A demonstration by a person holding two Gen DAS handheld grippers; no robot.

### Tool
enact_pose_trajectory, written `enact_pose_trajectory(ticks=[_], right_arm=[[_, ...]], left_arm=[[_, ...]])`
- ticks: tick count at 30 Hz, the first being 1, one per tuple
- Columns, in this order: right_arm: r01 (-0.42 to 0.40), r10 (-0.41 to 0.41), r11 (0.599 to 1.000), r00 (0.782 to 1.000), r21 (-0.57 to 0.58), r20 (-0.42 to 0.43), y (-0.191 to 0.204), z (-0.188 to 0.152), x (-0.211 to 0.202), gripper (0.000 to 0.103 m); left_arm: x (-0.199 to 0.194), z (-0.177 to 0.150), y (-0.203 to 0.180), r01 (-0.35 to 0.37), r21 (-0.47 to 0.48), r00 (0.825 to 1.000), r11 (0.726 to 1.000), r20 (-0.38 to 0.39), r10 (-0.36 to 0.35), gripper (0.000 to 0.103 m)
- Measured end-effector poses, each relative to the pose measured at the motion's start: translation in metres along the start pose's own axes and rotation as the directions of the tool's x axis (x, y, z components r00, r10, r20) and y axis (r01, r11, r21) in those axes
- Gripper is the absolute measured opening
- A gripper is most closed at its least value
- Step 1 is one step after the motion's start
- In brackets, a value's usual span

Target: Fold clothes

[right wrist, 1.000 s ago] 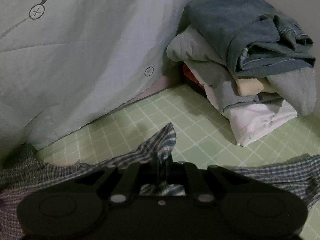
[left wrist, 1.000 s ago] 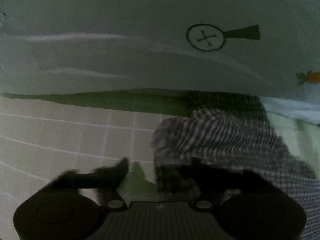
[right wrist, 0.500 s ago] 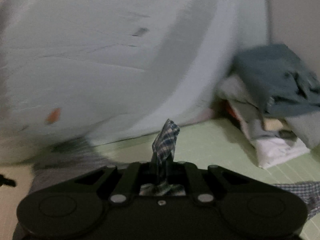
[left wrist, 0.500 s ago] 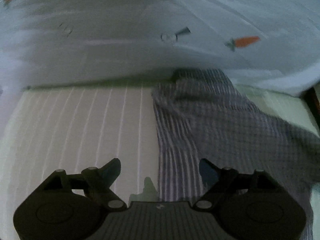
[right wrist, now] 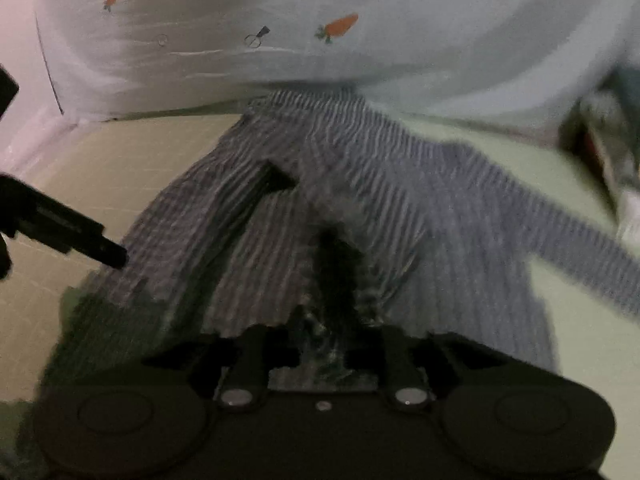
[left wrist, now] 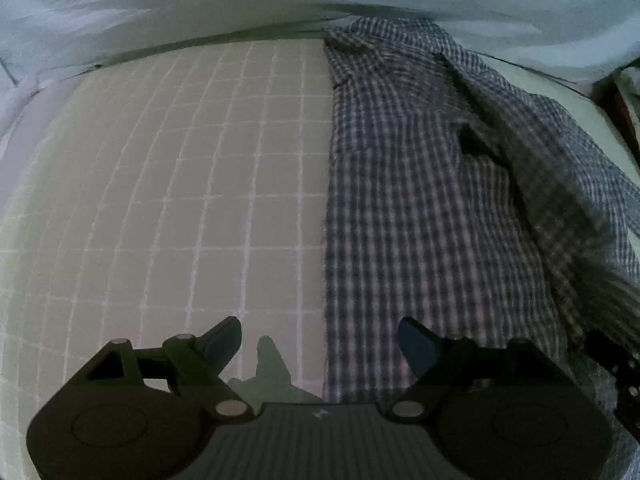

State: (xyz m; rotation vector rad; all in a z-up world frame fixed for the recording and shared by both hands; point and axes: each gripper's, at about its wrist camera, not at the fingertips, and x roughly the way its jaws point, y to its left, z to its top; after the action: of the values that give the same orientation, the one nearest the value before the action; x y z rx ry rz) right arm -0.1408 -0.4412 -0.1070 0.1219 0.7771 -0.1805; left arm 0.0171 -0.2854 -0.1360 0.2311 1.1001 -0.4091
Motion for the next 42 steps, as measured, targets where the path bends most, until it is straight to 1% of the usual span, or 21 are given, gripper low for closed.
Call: enact_pose_trajectory(ticks=[1,2,3,5,8,11,13,16,18,19,21,22,23,24,25,26,32,36,37,40,42], right_arm=[[0.01,-0.011,1.0,1.0,0.025,0.005,-0.002,-0.002,-0.003,0.057],[0.022,-0.023,0.999,1.0,0.049,0.011,-0.004,-0.003,-0.007,0.068],[0.039,-0.041,0.997,0.999,0.066,0.026,-0.008,-0.004,-0.012,0.072],[0.05,-0.056,0.994,0.997,0.097,0.055,-0.017,-0.006,-0.023,0.085],[0.053,-0.067,0.988,0.993,0.146,0.095,-0.034,-0.009,-0.037,0.097],[0.047,-0.064,0.987,0.993,0.154,0.104,-0.047,-0.017,-0.043,0.099],[0.015,-0.028,0.987,0.996,0.16,0.08,-0.052,-0.02,-0.035,0.099],[0.029,-0.038,0.99,0.997,0.14,0.061,-0.049,-0.013,-0.02,0.098],[0.046,-0.055,0.989,0.997,0.143,0.057,-0.046,-0.005,-0.01,0.093],[0.047,-0.055,0.989,0.997,0.143,0.055,-0.042,-0.001,-0.007,0.088],[0.047,-0.054,0.989,0.997,0.142,0.048,-0.034,0.005,-0.004,0.066],[0.047,-0.054,0.989,0.998,0.141,0.045,-0.03,0.008,-0.002,0.041],[0.047,-0.053,0.989,0.998,0.141,0.042,-0.025,0.011,0.0,0.025],[0.047,-0.053,0.989,0.998,0.14,0.039,-0.021,0.014,0.002,0.023],[0.051,-0.058,0.991,0.997,0.127,0.051,-0.014,0.016,-0.001,0.015],[0.057,-0.065,0.992,0.996,0.113,0.066,-0.006,0.019,-0.005,0.01],[0.089,-0.082,0.995,0.983,-0.037,0.162,0.052,0.019,-0.041,0.004],[0.107,-0.081,0.987,0.976,-0.123,0.203,0.09,0.007,-0.06,0.004],[0.11,-0.079,0.983,0.976,-0.146,0.201,0.1,0.002,-0.063,0.004],[0.098,-0.071,0.981,0.984,-0.165,0.162,0.121,-0.016,-0.059,0.004],[0.084,-0.066,0.986,0.991,-0.146,0.12,0.129,-0.025,-0.052,0.005]], left_arm=[[-0.002,-0.001,0.001,-0.006,-0.01,1.0,1.0,0.002,0.007,0.086],[-0.005,-0.003,0.002,-0.013,-0.02,1.0,1.0,0.005,0.013,0.086],[-0.007,-0.003,0.003,-0.018,-0.036,1.0,0.999,0.008,0.018,0.086],[-0.01,-0.005,0.002,-0.028,-0.066,0.999,0.997,0.017,0.029,0.086],[-0.016,-0.011,-0.003,-0.041,-0.101,0.998,0.994,0.034,0.044,0.086],[-0.021,-0.02,-0.01,-0.033,-0.114,0.999,0.993,0.039,0.038,0.086],[-0.023,-0.027,-0.013,-0.032,-0.095,0.999,0.995,0.026,0.035,0.086],[-0.027,-0.039,-0.01,-0.047,-0.066,0.999,0.997,0.009,0.047,0.086],[-0.026,-0.045,-0.004,-0.06,-0.062,0.998,0.996,-0.018,0.059,0.086],[-0.026,-0.048,-0.001,-0.066,-0.058,0.998,0.996,-0.029,0.064,0.086],[-0.028,-0.053,0.007,-0.063,-0.043,0.998,0.997,-0.032,0.062,0.086],[-0.03,-0.055,0.011,-0.062,-0.036,0.998,0.997,-0.033,0.061,0.086],[-0.032,-0.056,0.015,-0.059,-0.033,0.998,0.998,-0.031,0.058,0.086],[-0.034,-0.057,0.02,-0.055,-0.029,0.998,0.998,-0.024,0.054,0.086],[-0.037,-0.058,0.024,-0.05,-0.025,0.999,0.998,-0.016,0.05,0.086],[-0.04,-0.059,0.029,-0.046,-0.022,0.999,0.999,-0.009,0.046,0.086],[-0.05,-0.069,0.065,-0.026,-0.039,1.0,0.999,0.008,0.026,0.086],[-0.052,-0.075,0.082,-0.011,-0.035,1.0,0.999,0.015,0.012,0.086],[-0.052,-0.076,0.085,-0.008,-0.032,1.0,0.999,0.017,0.008,0.086],[-0.053,-0.079,0.094,0.001,-0.012,1.0,1.0,0.024,0.0,0.086],[-0.055,-0.083,0.099,0.003,0.002,1.0,1.0,0.027,-0.003,0.086]])
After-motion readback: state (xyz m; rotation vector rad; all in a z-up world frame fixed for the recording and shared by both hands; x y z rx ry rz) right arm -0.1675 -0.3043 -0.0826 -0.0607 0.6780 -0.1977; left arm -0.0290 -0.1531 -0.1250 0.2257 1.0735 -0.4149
